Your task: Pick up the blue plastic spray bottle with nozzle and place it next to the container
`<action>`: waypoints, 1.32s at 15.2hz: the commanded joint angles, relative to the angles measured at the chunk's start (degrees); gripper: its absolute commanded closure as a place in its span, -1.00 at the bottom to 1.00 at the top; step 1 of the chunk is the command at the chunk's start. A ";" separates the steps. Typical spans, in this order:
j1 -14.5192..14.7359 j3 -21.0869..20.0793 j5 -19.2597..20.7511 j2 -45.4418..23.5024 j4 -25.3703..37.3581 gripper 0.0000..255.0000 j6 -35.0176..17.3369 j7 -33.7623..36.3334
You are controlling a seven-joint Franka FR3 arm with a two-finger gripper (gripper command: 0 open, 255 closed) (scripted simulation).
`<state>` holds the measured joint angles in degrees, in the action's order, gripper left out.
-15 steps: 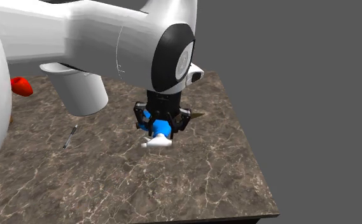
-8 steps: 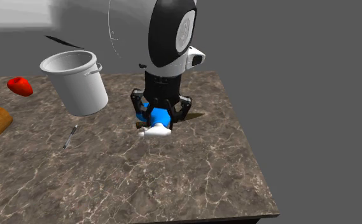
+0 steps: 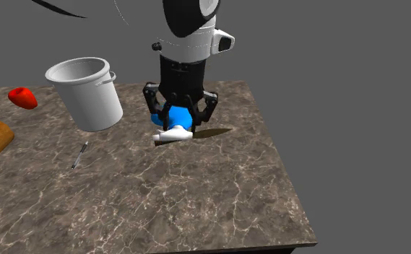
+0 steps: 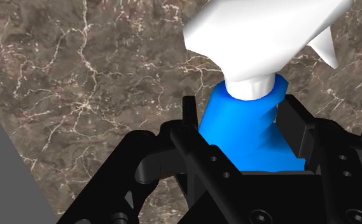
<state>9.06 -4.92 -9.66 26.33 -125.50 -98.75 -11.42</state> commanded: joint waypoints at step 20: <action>4.93 -11.06 0.74 -20.15 25.49 1.00 3.03 17.20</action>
<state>13.59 -15.23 -9.29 7.95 -102.30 -96.07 4.39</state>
